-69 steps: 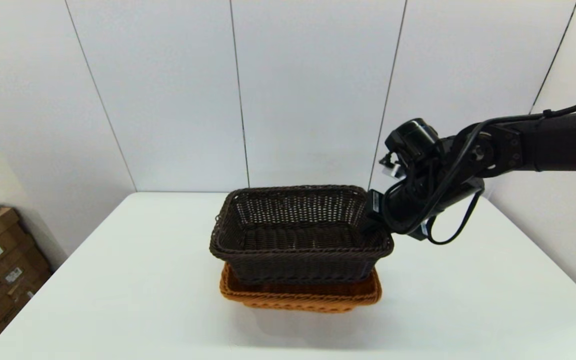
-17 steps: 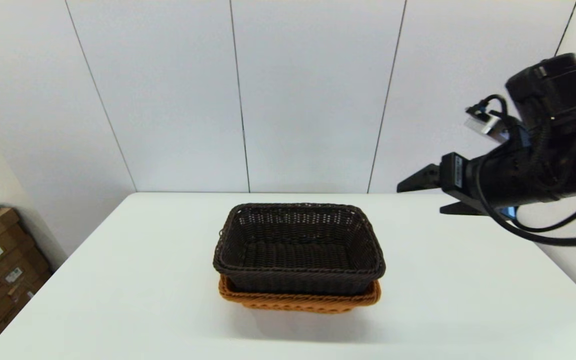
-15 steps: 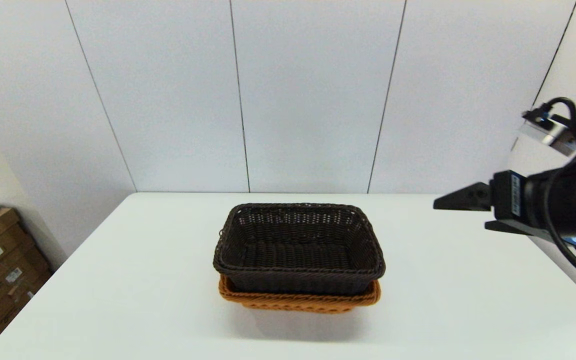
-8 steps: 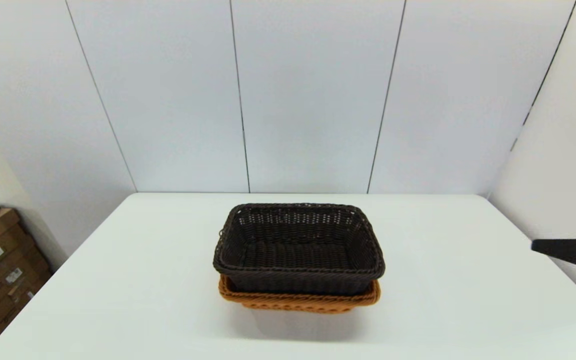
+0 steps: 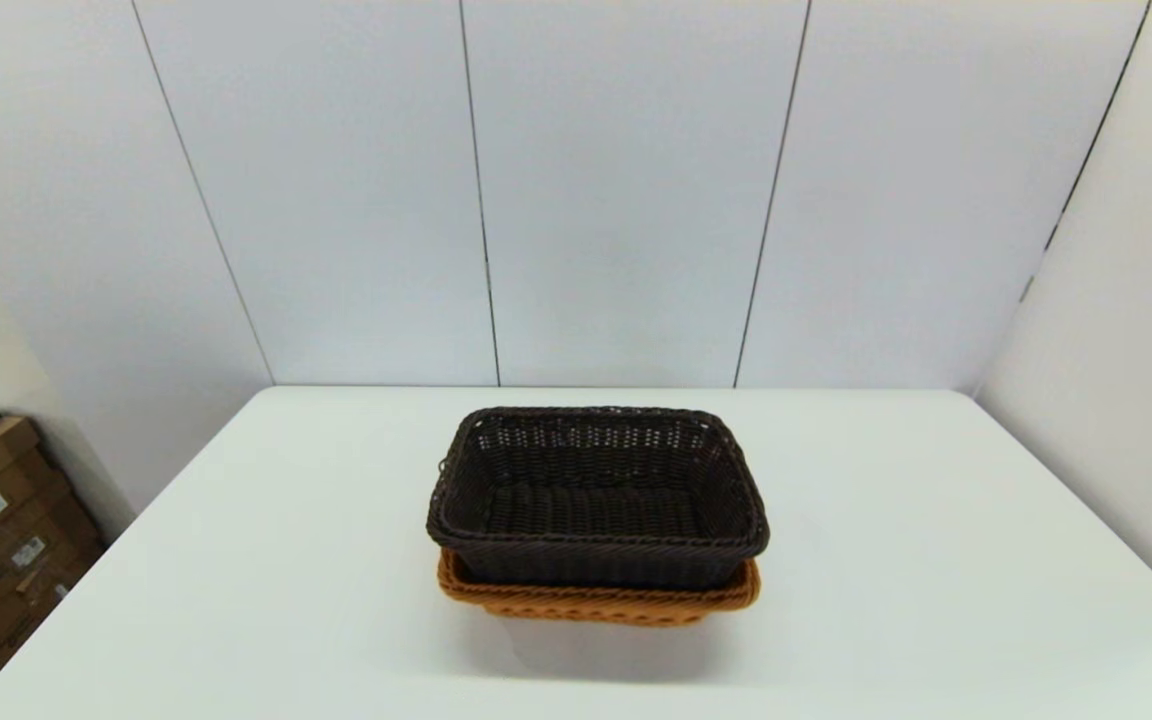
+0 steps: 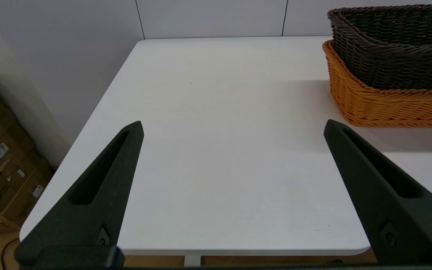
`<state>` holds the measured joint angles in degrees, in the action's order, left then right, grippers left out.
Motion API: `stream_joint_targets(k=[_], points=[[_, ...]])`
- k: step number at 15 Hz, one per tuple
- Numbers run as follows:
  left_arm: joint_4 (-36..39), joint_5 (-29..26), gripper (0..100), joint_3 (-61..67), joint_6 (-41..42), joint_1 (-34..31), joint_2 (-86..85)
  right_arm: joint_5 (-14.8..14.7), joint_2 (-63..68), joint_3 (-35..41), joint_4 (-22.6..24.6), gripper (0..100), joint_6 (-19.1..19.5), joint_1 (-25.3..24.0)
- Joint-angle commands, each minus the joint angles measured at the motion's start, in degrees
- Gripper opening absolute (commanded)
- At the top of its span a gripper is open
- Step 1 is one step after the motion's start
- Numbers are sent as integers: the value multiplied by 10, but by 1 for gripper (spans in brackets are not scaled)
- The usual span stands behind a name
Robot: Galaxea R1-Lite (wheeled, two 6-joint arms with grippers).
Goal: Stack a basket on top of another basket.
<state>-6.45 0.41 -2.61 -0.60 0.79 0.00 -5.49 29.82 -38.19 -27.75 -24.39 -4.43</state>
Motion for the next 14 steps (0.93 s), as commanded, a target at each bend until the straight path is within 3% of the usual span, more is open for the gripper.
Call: stream_joint_targets(k=[1,14], points=[[-1,0,100,1,0,0,-2,10,-103,47,-1,100,16,34],[-1,0,100,1,0,0,-1,11,-260,153,-5,100,151,43]])
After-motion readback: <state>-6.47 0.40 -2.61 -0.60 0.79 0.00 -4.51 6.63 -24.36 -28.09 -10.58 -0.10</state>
